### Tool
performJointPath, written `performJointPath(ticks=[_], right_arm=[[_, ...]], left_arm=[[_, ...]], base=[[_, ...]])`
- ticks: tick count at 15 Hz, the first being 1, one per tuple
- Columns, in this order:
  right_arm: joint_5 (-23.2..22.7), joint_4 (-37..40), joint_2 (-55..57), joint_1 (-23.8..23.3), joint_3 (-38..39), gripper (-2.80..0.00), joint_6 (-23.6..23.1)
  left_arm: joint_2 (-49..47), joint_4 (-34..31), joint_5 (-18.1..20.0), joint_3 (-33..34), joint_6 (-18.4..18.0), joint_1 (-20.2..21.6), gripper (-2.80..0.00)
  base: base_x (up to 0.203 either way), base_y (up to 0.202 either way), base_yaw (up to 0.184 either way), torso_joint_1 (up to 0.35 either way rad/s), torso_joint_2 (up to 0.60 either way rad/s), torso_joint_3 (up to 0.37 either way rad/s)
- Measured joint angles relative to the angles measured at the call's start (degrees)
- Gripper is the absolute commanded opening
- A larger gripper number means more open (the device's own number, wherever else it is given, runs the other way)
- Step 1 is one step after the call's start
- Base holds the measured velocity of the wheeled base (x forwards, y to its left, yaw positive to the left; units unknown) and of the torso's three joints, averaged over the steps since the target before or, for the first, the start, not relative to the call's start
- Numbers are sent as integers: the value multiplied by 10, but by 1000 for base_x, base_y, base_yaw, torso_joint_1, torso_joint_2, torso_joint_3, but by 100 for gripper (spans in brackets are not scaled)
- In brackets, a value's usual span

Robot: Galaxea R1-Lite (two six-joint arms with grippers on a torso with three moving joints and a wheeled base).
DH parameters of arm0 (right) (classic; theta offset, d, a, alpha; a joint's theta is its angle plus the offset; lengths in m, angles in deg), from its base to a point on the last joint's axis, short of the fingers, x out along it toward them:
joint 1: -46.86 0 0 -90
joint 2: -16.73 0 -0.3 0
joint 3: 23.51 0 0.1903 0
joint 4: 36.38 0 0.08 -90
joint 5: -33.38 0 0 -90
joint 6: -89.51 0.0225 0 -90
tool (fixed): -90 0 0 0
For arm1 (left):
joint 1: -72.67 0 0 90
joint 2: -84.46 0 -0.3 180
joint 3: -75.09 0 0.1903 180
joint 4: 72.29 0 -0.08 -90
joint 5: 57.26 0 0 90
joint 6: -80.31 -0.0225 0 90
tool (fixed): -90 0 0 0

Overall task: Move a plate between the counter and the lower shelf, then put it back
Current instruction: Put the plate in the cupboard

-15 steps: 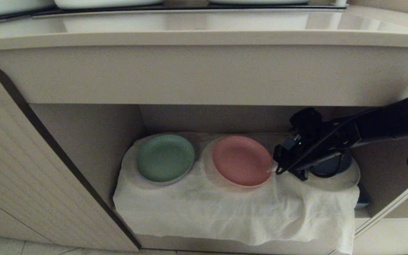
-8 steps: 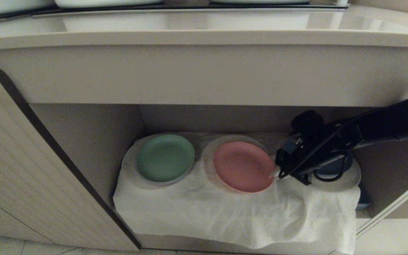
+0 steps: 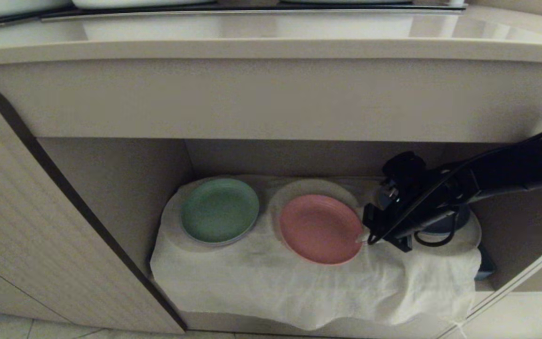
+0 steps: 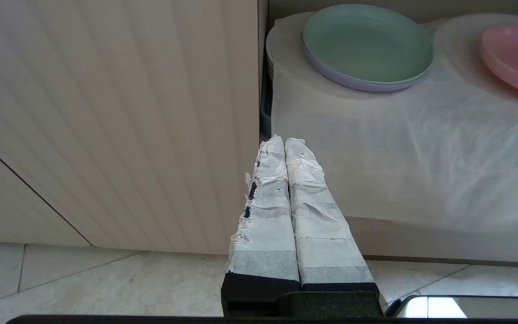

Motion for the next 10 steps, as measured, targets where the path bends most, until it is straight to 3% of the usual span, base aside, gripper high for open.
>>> performJointPath(ticks=[4,10], right_arm=[[20,-3,-5,0,10,-280,5],[38,-41,-31,0,65,-280,50]], left_arm=[[0,0,0,0,0,0,-280],[0,0,0,0,0,0,-280]], base=[[0,0,0,0,0,0],[0,0,0,0,0,0]])
